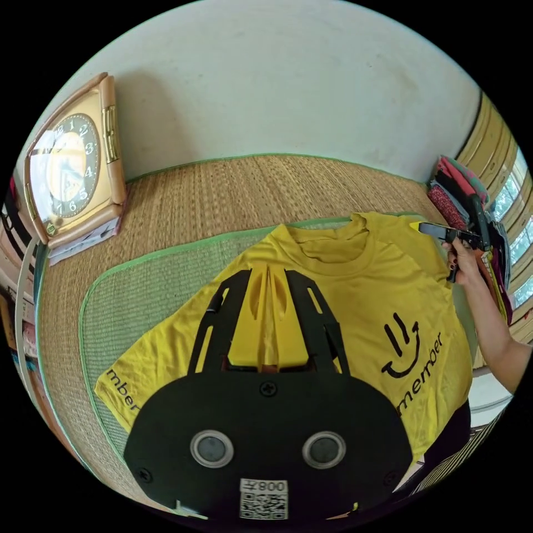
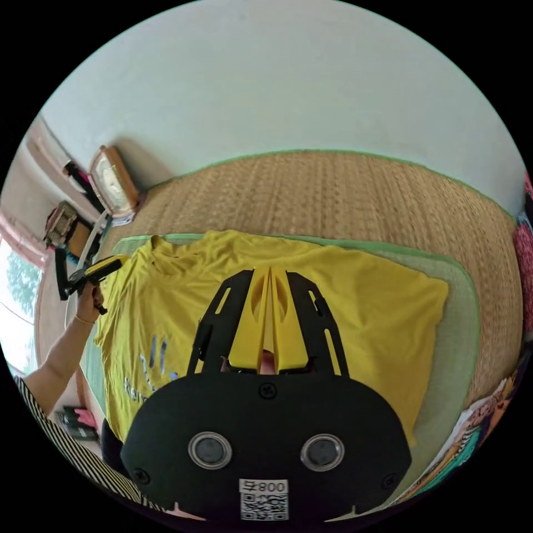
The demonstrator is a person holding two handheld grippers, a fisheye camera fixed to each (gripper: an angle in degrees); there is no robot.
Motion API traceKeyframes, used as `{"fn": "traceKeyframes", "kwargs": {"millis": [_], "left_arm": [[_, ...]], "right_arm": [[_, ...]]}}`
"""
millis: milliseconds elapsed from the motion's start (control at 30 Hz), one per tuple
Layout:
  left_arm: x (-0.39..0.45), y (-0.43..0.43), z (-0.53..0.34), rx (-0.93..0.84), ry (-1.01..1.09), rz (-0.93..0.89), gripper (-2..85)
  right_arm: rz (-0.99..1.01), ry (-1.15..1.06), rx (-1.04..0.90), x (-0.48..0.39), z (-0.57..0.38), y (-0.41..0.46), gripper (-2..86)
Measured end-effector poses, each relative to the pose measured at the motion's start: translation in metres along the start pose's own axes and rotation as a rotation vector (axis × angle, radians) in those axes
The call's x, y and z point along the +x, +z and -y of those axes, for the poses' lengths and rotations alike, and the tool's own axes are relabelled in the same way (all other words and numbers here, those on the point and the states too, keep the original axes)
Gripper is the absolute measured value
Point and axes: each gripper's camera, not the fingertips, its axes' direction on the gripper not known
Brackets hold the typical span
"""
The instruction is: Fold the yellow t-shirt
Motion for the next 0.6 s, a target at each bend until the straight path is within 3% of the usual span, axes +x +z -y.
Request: {"fn": "traceKeyframes", "kwargs": {"millis": [133,333,600], "left_arm": [[0.013,0.019,0.011,-0.046,0.019,-0.032,0.2],[0.015,0.044,0.009,-0.104,0.021,-0.031,0.1],[0.005,0.053,-0.013,-0.06,-0.004,-0.072,0.1]], "right_arm": [[0.077,-0.126,-0.049,-0.058,0.035,0.04,0.0],[-0.014,-0.221,-0.184,-0.087,0.065,0.099,-0.2],[-0.026,-0.16,-0.116,-0.067,0.068,0.103,0.1]]}}
